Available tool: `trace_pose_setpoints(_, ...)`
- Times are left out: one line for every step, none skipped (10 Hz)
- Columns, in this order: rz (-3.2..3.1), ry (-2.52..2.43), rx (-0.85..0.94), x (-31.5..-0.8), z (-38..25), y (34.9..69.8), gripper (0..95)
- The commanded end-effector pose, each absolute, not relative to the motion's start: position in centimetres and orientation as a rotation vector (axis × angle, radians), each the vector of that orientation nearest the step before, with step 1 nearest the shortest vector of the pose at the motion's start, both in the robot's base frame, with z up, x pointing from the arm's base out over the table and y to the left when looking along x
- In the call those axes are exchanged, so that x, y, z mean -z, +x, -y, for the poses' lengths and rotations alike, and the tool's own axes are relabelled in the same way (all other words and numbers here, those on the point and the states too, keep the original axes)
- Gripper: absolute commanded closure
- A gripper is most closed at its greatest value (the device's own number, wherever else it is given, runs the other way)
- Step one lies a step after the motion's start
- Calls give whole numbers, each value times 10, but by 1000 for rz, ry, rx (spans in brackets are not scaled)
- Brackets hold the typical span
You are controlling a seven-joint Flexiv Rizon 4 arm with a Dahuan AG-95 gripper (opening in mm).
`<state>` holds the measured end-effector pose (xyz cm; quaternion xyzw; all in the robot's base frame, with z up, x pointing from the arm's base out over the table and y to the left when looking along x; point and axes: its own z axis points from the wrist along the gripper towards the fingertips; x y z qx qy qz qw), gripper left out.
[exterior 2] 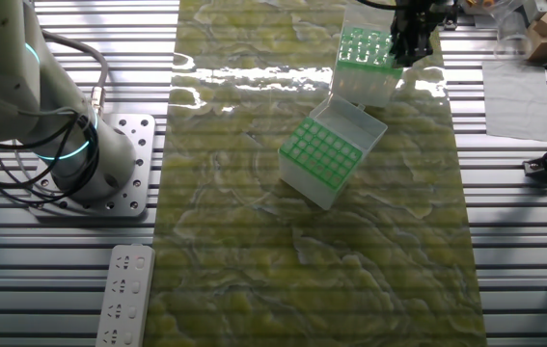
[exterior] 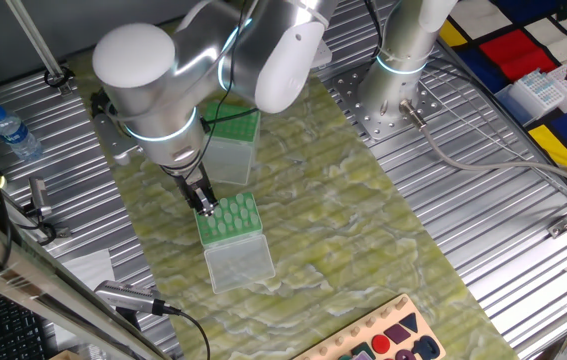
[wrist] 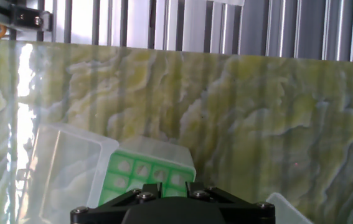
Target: Transfer all large pipette tips from one holder to another
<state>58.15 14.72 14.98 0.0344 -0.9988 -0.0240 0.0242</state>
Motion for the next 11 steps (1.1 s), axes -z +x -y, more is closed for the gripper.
trace_pose_setpoints(3089, 93, 73, -149, -148, 582, 950)
trace_pose_setpoints(3089, 87, 73, -149, -148, 582, 950)
trace_pose_setpoints(3084, 85, 72, -151, -148, 582, 950)
trace_pose_setpoints(3083, 87, 73, -152, -149, 582, 950)
trace_pose_setpoints(3081, 97, 72, -156, -149, 582, 950)
trace_pose_setpoints(3079, 112, 69, -164, -150, 582, 950)
trace_pose_setpoints(3077, 123, 67, -172, -152, 582, 950)
trace_pose_setpoints(3068, 144, 66, -185, -154, 583, 950)
trace_pose_setpoints(3058, 158, 61, -196, -156, 583, 950)
trace_pose_setpoints(3046, 185, 62, -212, -158, 584, 950)
trace_pose_setpoints(3029, 223, 62, -228, -157, 585, 950)
